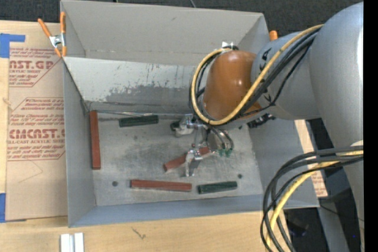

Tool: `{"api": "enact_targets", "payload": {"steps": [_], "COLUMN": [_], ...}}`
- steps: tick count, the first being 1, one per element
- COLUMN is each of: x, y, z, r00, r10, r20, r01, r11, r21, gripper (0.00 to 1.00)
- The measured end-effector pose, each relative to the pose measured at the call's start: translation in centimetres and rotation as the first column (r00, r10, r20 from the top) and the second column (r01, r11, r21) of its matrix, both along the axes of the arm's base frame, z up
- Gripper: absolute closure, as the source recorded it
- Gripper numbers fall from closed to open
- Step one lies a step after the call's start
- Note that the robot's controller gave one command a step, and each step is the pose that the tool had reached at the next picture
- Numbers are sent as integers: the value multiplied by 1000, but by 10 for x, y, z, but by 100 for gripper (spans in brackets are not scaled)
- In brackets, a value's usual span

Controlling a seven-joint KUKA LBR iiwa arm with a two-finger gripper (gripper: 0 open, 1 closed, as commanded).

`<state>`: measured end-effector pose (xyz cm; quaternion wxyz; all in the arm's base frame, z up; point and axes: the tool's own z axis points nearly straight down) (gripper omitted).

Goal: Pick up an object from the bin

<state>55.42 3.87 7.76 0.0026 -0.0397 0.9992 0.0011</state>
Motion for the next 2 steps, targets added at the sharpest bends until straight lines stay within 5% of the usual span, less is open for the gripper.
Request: {"api": "enact_targets", "payload": {"steps": [1, 2], "x": [-1, 3], "y": [-13, 1], "z": [-2, 2], "r00": [999, 1000], "r10": [41, 0], "r20": [11, 5], "r01": [-41, 0], "r11": [999, 1000], "r21": [4, -1], "gripper": [0, 100]}}
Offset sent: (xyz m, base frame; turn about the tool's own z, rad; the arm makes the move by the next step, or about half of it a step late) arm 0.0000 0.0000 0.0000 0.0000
